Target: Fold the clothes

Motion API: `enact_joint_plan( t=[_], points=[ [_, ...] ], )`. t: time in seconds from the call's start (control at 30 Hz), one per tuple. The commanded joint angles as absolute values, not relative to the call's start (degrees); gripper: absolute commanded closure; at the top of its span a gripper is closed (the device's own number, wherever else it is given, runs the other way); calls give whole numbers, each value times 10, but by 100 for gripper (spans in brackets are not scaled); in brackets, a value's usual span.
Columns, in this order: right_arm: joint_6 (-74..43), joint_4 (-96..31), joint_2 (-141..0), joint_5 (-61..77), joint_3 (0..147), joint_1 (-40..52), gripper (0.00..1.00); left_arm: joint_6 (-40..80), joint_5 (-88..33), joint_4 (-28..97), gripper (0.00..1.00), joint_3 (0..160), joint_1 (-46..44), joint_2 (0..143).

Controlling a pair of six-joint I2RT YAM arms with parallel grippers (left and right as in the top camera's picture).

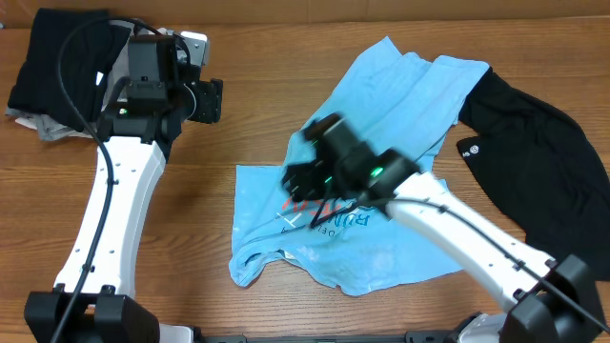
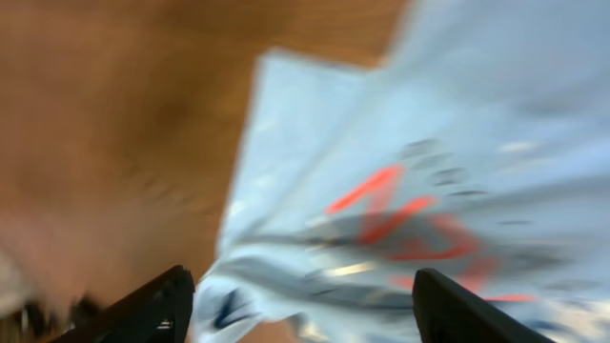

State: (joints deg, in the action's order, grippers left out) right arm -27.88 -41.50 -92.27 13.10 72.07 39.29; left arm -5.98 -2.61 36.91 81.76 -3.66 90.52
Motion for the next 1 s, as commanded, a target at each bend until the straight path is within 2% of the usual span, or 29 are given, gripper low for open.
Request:
enact_joint_plan(
  t=[0.0,0.07,0.17,0.43,0.73,0.97],
  points=[
    [-285,-431,-904,124,736,330,17,-58,-72,368,31,825,-44,935],
    [-283,-439,-904,125,736,290,11,-65,-102,359,30,825,-49,952],
    [-281,-451,-904,124,736,237,7,-67,-115,336,33,825,-64,981],
    [-250,-477,-904,124,735,139,0,-74,-98,312,29,863,-130,1076],
    [-225,-490,-905,120,730,96,0,-103,-84,375,23,1028,-168,1219],
    [-225,-503,-905,72,727,96,0,-123,-86,346,17,1056,-170,1289]
  ],
)
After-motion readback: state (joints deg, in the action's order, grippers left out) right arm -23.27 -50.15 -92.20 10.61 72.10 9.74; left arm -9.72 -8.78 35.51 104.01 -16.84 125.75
